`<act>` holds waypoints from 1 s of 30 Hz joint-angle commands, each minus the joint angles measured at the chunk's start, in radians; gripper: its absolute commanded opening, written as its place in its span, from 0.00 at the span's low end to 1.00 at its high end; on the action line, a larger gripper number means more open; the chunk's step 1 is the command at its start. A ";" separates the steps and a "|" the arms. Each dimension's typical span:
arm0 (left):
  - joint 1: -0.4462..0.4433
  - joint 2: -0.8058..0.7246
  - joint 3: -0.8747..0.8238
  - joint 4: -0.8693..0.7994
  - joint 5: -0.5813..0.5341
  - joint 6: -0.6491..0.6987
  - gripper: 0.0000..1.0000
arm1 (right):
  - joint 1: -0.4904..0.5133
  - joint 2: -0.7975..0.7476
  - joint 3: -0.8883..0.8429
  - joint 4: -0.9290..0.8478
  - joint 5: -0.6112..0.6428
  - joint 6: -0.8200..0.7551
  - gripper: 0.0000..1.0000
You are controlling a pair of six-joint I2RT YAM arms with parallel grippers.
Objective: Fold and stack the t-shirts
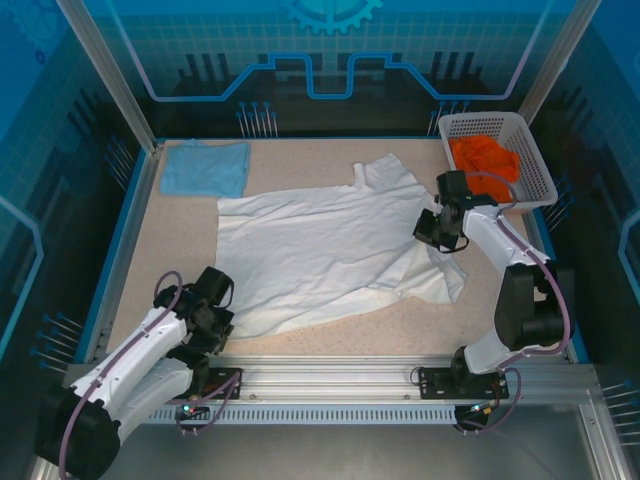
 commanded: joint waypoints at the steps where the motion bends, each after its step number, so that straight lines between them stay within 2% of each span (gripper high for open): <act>1: -0.006 0.010 -0.014 -0.012 -0.022 0.015 0.00 | 0.006 -0.021 0.002 -0.012 0.000 -0.012 0.00; 9: -0.006 0.063 0.132 -0.064 -0.111 0.123 0.00 | 0.006 0.004 0.037 -0.027 0.015 -0.010 0.00; 17: 0.017 0.297 0.336 -0.033 -0.154 0.287 0.00 | -0.003 0.080 0.097 -0.044 0.047 -0.009 0.00; 24: 0.129 0.476 0.459 0.034 -0.130 0.460 0.00 | -0.046 0.148 0.149 -0.058 0.047 -0.007 0.00; 30: 0.153 0.634 0.571 0.031 -0.143 0.572 0.00 | -0.085 0.179 0.161 -0.053 0.015 -0.003 0.00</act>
